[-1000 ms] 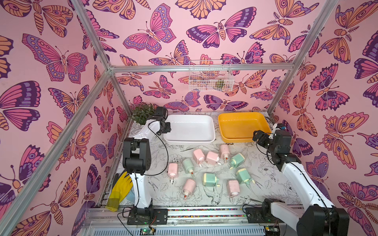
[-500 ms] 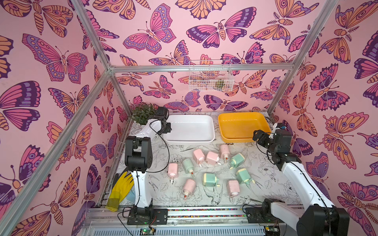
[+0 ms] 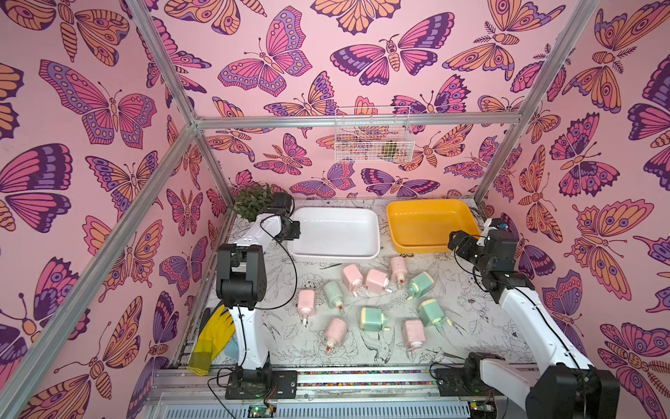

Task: Place the pencil sharpeners by color into the storage box
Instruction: Adjust the storage box at the center of the board.

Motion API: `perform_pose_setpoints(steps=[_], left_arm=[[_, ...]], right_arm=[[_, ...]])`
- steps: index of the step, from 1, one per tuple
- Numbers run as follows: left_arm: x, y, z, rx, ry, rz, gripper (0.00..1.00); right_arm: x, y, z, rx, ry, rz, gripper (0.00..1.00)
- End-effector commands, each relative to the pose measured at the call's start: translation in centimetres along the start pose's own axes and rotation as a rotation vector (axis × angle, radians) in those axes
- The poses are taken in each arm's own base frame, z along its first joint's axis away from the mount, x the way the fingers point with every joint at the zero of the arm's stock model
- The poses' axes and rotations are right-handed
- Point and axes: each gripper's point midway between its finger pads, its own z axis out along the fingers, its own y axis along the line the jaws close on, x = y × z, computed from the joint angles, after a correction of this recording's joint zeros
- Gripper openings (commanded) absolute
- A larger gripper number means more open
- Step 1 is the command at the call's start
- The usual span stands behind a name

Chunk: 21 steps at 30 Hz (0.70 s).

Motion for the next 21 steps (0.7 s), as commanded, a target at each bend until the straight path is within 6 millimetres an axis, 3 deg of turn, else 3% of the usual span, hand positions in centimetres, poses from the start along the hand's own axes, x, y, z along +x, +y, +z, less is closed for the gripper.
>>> perform_pose_setpoints(steps=[1,7,14,21], left_arm=[[1.0,0.7,-1.3,-0.028,0.022,0.001,0.04],[1.5,0.5,-2.0,-0.021,0.023,-0.007,0.06],[1.7,1.3,-2.4,-0.059,0.021,-0.026,0.22],[1.5,1.1,-2.7,-0.044,0.014,-0.054,0.25]], right_arm=[[-1.0,0.4,-0.7,-0.007,-0.019,0.002,0.99],[-0.9,0.3,-0.6,-0.003,-0.018,0.002,0.99],[-0.8,0.3,-0.5,-0.005,-0.014,0.002,0.99],[-0.7,0.2,-0.3,0.0,-0.012,-0.012,0.99]])
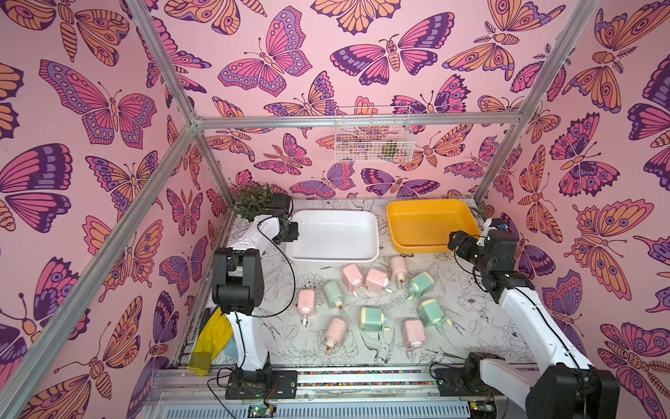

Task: Place the pencil sharpeners by color into the storage box
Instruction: Adjust the storage box at the center of the board.

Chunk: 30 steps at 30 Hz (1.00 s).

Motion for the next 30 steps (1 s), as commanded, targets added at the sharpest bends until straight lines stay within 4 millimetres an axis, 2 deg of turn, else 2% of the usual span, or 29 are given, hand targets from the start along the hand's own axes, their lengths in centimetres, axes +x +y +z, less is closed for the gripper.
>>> perform_pose_setpoints(steps=[1,5,7,11,13,18,20,23,27,30], left_arm=[[0.6,0.4,-1.3,-0.012,0.007,-0.023,0.27],[-0.4,0.4,-3.6,-0.001,-0.044,-0.041,0.35],[-0.9,-0.1,-4.9,0.033,-0.073,-0.041,0.44],[-1.2,-2.2,-7.6,0.119,-0.118,-0.045,0.87],[-1.2,-4.0,-8.6,0.137,-0.137,0.008,1.0],[-1.0,-9.8,-10.6,0.145,-0.218,0.179,1.0],[-0.6,-12.8,-11.1,0.221,-0.247,0.221,1.0],[-0.3,-16.4,-11.9,0.369,-0.287,0.23,1.0],[-0.6,-19.0,-12.2,0.477,-0.36,0.204,1.0],[0.0,-20.5,-12.2,0.509,-0.375,0.24,1.0]], right_arm=[[-0.7,0.1,-0.3,0.004,-0.013,-0.02,0.99],[-1.0,0.7,0.1,-0.026,-0.015,-0.098,0.99],[-1.1,1.2,0.6,-0.052,-0.014,-0.129,0.99],[-1.1,1.0,2.2,-0.036,0.026,-0.213,0.99],[-1.5,0.3,3.2,-0.012,0.059,-0.226,0.99],[-3.0,-2.5,5.3,0.053,0.148,-0.308,0.99],[-3.9,-4.6,6.2,0.098,0.192,-0.297,0.99],[-4.5,-6.3,7.9,0.086,0.272,-0.242,0.99],[-5.0,-7.9,10.5,0.136,0.379,-0.254,0.95],[-5.2,-8.5,12.4,0.16,0.468,-0.211,0.9]])
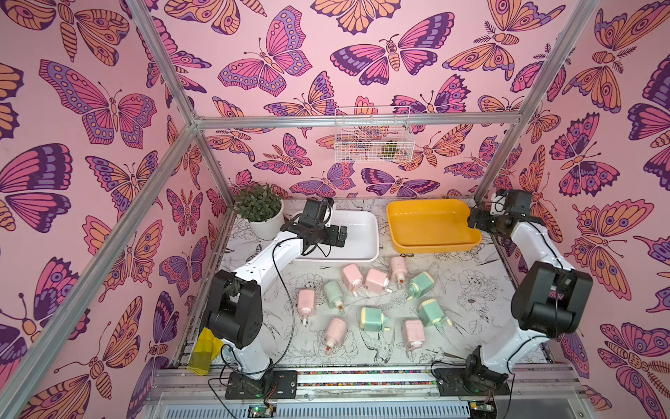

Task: Place the pencil sharpeners by color into the storage box
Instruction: Adjust the storage box at the center of the board, then move the storage box to the center of the board.

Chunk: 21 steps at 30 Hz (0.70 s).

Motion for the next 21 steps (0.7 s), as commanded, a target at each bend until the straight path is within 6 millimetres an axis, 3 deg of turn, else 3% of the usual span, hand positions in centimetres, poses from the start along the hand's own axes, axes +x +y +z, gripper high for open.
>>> perform_pose_setpoints(steps=[1,5,10,17,21], left_arm=[[-2.2,-2.9,-0.8,0.098,-0.111,0.034,1.0],[-1.7,-4.3,-0.7,0.142,-0.101,0.079,1.0],[-1.2,-4.1,-0.6,0.116,-0.113,0.107,1.0],[-0.6,-3.5,-0.8,0.08,-0.123,0.117,1.0],[-0.3,-4.2,-1.1,0.127,-0.12,0.126,1.0]], right_arm=[[1.5,-0.1,1.1,0.005,0.166,0.033,0.88],[0.6,-1.6,3.1,0.087,0.164,0.194,0.84],[0.2,-3.1,5.0,0.189,0.108,0.295,0.82],[0.8,-2.9,6.5,0.165,0.107,0.29,0.79],[1.6,-3.2,6.8,0.174,0.119,0.284,0.72]])
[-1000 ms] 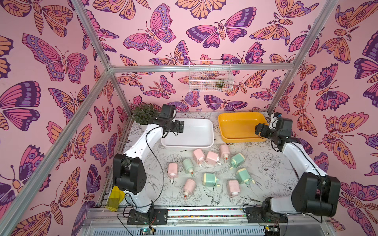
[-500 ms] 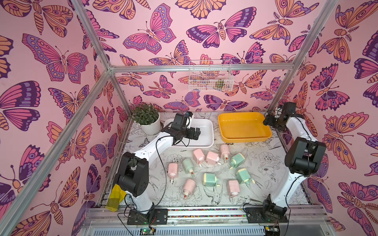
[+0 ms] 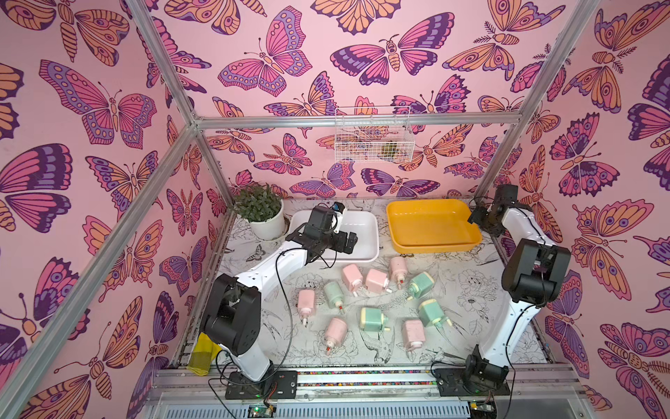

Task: Place the pencil sharpeners by color into the storage box
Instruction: Move the storage box to the center of the board.

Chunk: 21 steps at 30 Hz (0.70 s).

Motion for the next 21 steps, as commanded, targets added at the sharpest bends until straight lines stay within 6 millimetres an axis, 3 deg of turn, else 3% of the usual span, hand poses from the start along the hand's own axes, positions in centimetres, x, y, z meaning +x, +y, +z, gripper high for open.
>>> perform_pose_setpoints(steps=[1,6,11,17,21], left_arm=[[-1.0,-1.0,-1.1,0.042,-0.054,0.034,1.0],[-1.3,-0.2,-1.6,-0.01,-0.105,0.032,1.0],[-0.9,0.1,-1.4,-0.022,-0.095,0.033,1.0],[-0.5,0.7,-1.1,-0.053,-0.088,0.024,1.0],[-0.4,0.7,-1.1,-0.053,-0.086,0.025,1.0]], right_arm=[[1.2,-0.5,1.2,0.031,0.016,0.006,0.7],[2.0,-0.7,2.0,0.04,0.047,-0.004,0.65],[2.3,-0.6,1.9,0.033,0.039,-0.016,0.46],[3.5,-0.8,2.2,0.024,0.062,-0.034,0.4],[4.1,-0.7,1.7,0.011,0.065,-0.059,0.3]])
